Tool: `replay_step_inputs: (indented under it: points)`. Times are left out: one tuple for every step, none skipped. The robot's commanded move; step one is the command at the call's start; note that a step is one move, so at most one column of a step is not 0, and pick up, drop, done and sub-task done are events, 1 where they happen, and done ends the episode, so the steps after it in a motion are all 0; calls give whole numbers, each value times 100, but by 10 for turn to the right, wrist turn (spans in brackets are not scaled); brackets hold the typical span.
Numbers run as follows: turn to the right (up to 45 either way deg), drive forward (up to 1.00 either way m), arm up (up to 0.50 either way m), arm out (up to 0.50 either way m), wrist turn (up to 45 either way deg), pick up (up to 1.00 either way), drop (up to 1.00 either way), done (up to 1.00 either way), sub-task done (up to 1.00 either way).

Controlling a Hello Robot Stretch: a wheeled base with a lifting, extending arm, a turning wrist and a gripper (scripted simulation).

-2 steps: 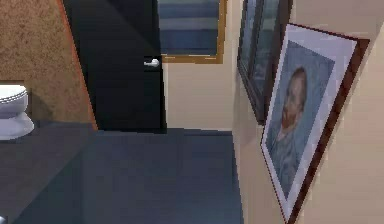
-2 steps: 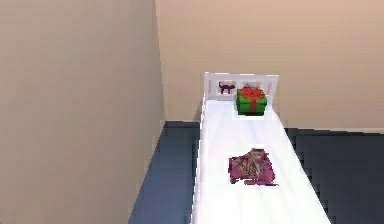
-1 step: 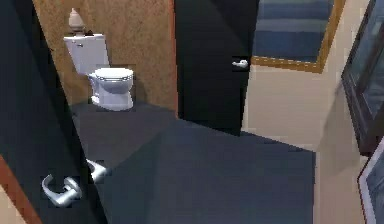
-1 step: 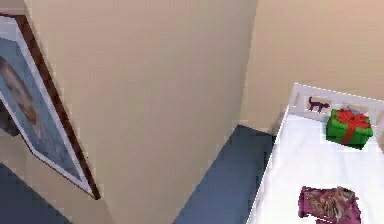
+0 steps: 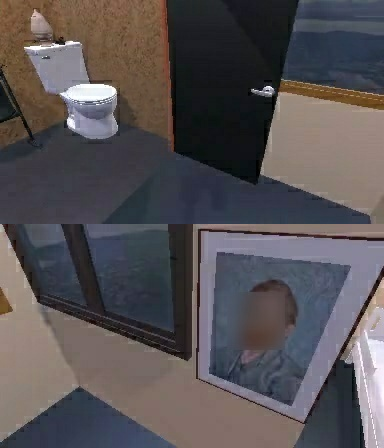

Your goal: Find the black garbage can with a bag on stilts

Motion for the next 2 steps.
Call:
replay_step_inputs:
  points:
    - [-450,0,0,0,0,0,0,0,0]
    - [-120,0,0,0,0,0,0,0,0]
